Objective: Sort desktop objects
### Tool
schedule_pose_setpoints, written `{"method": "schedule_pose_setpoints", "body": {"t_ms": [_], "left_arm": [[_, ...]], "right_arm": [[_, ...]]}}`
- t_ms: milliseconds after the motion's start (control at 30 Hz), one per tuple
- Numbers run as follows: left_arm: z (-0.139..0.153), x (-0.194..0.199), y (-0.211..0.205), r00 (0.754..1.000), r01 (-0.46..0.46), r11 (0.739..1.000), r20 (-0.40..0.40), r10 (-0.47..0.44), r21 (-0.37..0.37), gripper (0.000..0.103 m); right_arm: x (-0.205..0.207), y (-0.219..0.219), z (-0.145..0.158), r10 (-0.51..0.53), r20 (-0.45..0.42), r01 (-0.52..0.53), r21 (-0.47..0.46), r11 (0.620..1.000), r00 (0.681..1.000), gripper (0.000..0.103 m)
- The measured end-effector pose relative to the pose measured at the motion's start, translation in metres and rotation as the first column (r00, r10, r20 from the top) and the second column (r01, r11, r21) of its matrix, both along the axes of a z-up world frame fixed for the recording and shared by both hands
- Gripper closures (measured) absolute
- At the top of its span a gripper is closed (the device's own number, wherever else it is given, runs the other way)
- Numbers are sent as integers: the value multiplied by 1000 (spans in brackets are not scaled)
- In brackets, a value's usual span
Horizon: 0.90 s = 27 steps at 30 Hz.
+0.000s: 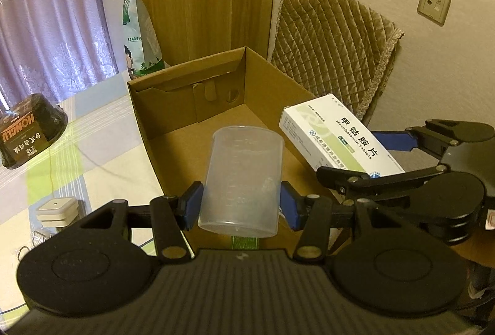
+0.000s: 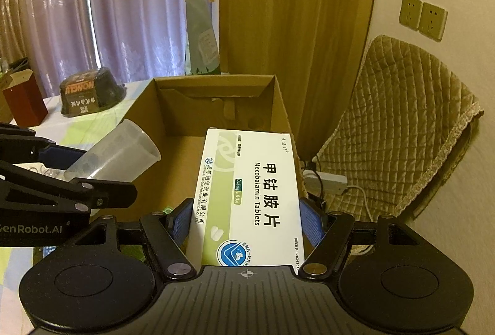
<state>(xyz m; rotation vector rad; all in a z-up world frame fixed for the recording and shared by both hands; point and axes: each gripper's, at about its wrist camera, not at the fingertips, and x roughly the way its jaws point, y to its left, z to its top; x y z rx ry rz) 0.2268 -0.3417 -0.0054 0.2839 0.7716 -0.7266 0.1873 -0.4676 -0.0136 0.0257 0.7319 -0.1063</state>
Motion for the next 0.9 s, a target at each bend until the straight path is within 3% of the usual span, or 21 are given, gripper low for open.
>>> {"method": "schedule_pose_setpoints", "body": {"t_ms": [900], "left_arm": [[-19,17,-8,999,-36,999,-15,36,2,55]], "right_arm": [[5,-1,-18,-3,-32,3,3,1000,999,33]]}}
